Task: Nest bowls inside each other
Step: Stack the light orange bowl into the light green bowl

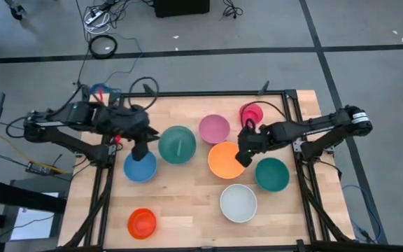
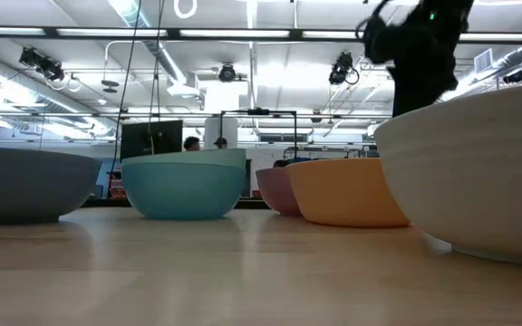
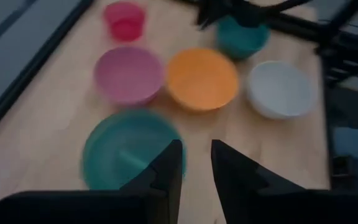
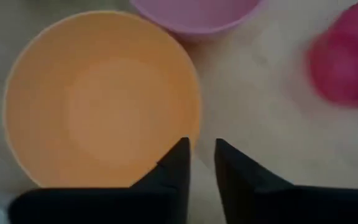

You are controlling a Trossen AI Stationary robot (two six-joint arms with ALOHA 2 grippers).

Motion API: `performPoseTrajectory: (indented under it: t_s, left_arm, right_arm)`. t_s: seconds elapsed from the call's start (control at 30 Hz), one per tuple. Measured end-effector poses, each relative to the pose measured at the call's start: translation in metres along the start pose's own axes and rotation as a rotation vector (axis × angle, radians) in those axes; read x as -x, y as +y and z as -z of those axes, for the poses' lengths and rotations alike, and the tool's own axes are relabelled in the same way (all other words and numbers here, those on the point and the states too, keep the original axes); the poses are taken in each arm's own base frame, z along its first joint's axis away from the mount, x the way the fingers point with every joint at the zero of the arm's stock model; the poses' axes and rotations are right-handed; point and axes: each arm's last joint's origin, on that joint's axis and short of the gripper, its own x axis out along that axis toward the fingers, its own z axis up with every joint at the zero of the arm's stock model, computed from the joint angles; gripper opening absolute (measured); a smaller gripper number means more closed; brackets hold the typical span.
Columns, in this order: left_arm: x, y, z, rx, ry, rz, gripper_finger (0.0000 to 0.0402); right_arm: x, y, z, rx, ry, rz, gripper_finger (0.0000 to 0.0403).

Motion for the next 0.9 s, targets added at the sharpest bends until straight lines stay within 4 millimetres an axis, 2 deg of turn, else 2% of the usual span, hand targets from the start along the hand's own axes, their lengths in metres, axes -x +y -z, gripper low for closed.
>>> performPoseTrajectory:
  t_s: [0.17, 0.33, 0.73, 0.9]
  left_arm:
    - [0.008, 0.003, 0.018, 0.050, 0.053, -0.064, 0.0095]
    - [0.002, 0.005, 0.034, 0.068, 0.129, -0.179, 0.0095]
    - [-0.038, 0.010, 0.073, 0.060, 0.275, -0.305, 0.0095]
    - [-0.047, 0.012, 0.082, 0.068, 0.301, -0.325, 0.0095]
  right_arm:
    - [-0.027, -0.007, 0.006, -0.068, 0.026, -0.053, 0.0135]
    - [-0.042, -0.008, 0.011, -0.100, 0.026, -0.123, 0.0162]
    - [-0.055, -0.012, 0.020, -0.119, 0.010, -0.104, 0.0159]
    - [-0.061, -0.016, 0.022, -0.130, 0.006, -0.096, 0.0123]
